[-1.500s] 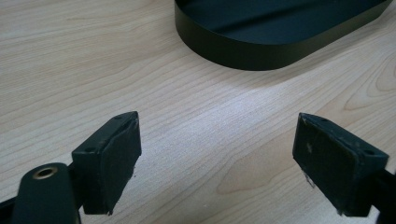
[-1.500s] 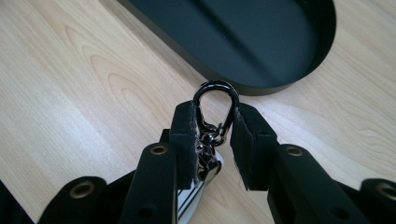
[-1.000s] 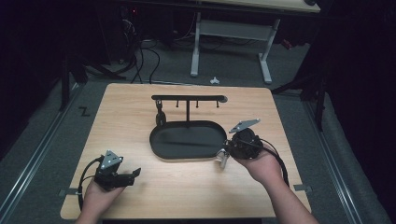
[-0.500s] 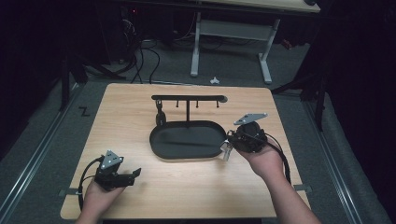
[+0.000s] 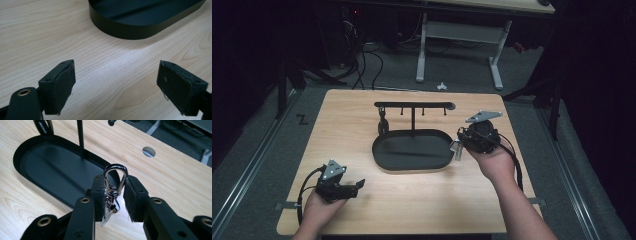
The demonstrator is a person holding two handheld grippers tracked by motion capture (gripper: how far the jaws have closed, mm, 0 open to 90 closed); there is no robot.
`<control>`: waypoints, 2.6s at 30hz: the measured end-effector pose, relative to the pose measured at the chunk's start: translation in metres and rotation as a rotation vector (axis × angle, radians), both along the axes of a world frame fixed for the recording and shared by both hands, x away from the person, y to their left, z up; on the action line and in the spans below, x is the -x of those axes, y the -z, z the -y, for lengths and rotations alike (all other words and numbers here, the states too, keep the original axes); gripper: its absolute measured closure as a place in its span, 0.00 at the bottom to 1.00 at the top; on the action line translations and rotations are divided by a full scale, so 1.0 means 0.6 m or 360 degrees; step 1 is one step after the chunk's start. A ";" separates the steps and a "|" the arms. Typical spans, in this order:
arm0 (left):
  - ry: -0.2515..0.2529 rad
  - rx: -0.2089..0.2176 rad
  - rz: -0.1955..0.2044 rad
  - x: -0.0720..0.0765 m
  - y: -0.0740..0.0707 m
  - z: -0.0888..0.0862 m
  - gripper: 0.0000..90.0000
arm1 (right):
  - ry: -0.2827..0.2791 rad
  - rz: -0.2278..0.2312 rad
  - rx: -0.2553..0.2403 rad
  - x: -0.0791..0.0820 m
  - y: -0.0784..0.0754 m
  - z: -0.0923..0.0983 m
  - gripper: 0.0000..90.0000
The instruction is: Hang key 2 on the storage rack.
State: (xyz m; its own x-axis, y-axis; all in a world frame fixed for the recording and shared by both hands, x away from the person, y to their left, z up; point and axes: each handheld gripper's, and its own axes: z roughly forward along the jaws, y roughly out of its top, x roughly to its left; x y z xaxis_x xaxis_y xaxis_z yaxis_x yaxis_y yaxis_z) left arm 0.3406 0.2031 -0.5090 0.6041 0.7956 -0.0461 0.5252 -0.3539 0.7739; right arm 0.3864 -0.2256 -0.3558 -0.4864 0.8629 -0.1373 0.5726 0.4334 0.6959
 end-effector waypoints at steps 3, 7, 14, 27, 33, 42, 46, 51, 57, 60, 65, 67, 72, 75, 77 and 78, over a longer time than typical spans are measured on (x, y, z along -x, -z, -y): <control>-0.0006 -0.0001 -0.0009 0.003 0.003 -0.004 0.18 | 0.0002 -0.0019 0.0015 -0.012 -0.002 -0.002 0.78; -0.0015 0.0010 -0.0004 0.004 0.001 -0.008 0.18 | -0.0002 -0.0021 0.0037 -0.021 -0.004 -0.006 0.78; -0.0006 -0.0010 -0.0001 0.006 0.000 -0.004 0.18 | 0.0001 -0.0036 0.0050 -0.043 -0.011 -0.027 0.78; -0.0007 -0.0001 -0.0011 0.007 0.000 -0.007 0.18 | -0.0008 -0.0037 0.0054 -0.071 -0.017 -0.059 0.78; -0.0012 0.0001 -0.0007 0.007 0.000 -0.009 0.18 | 0.0006 -0.0050 0.0049 -0.083 -0.012 -0.059 0.78; -0.0009 -0.0002 -0.0008 0.007 0.000 -0.010 0.18 | -0.0001 -0.0048 0.0063 -0.092 -0.014 -0.069 0.78; -0.0012 0.0001 -0.0009 0.008 -0.001 -0.011 0.18 | 0.0008 -0.0049 0.0075 -0.097 -0.014 -0.078 0.78; -0.0012 -0.0004 -0.0012 0.009 0.000 -0.012 0.18 | 0.0031 -0.0054 0.0094 -0.105 -0.009 -0.080 0.78; -0.0018 -0.0001 -0.0013 0.010 0.000 -0.014 0.18 | 0.0053 -0.0059 0.0100 -0.116 -0.001 -0.079 0.78; -0.0020 0.0000 -0.0015 0.011 0.000 -0.016 0.18 | 0.0071 -0.0058 0.0085 -0.121 0.001 -0.076 0.78; -0.0026 -0.0003 -0.0016 0.011 0.000 -0.017 0.18 | 0.0065 -0.0050 0.0084 -0.123 0.003 -0.077 0.76; -0.0029 -0.0002 -0.0017 0.011 0.000 -0.017 0.18 | 0.0066 -0.0054 0.0087 -0.123 0.004 -0.078 0.73; -0.0026 -0.0007 -0.0020 0.011 0.001 -0.015 0.18 | 0.0067 -0.0080 0.0081 -0.118 0.012 -0.077 0.57; -0.0020 -0.0010 -0.0026 0.010 0.001 -0.013 0.18 | 0.0079 -0.0094 0.0064 -0.114 0.015 -0.075 0.51; -0.0022 -0.0013 -0.0026 0.010 0.001 -0.012 0.18 | 0.0066 -0.0094 0.0047 -0.109 0.019 -0.071 0.45; -0.0018 -0.0015 -0.0025 0.009 0.001 -0.013 0.18 | 0.0066 -0.0094 0.0047 -0.109 0.019 -0.071 0.45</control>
